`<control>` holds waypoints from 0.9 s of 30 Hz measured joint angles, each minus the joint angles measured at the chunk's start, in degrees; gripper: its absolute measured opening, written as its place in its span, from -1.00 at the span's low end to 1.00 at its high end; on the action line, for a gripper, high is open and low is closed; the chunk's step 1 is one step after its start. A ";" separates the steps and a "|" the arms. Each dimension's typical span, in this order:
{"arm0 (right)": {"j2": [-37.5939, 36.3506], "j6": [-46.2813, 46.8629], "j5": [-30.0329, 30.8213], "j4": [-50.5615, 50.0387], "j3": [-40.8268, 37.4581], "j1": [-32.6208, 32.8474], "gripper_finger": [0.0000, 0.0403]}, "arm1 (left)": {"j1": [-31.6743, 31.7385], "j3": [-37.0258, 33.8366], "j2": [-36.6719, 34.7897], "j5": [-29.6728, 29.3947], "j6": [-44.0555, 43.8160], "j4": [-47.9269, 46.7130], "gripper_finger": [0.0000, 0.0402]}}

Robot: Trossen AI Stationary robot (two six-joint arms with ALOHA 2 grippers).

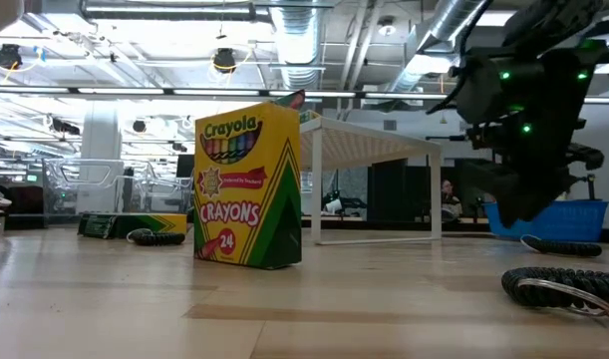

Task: Pick & Place Office Desk Supplies
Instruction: Put the black rubber band into the orange bin

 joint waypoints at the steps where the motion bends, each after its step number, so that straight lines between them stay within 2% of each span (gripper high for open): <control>1: 0.00 2.25 0.80 -0.06 0.00 0.66 -0.19 | 0.00 0.00 0.00 -0.39 -0.37 -0.04 -0.05; 6: -0.02 10.05 3.39 -0.79 -0.41 2.86 -0.19 | 0.00 0.00 0.41 -0.87 -2.24 -0.04 -0.05; 13: -0.02 18.17 1.45 0.54 -6.22 4.64 -0.19 | 0.00 -0.03 1.79 -0.87 -5.56 -0.03 -0.05; 20: -0.17 17.62 3.27 4.70 -8.54 6.06 -0.19 | 0.17 -0.04 3.20 -0.84 -7.99 -0.13 -0.05; 27: -0.13 15.60 5.38 9.43 -8.48 2.94 -0.19 | 0.17 -0.02 3.82 -0.85 -10.58 0.04 -0.05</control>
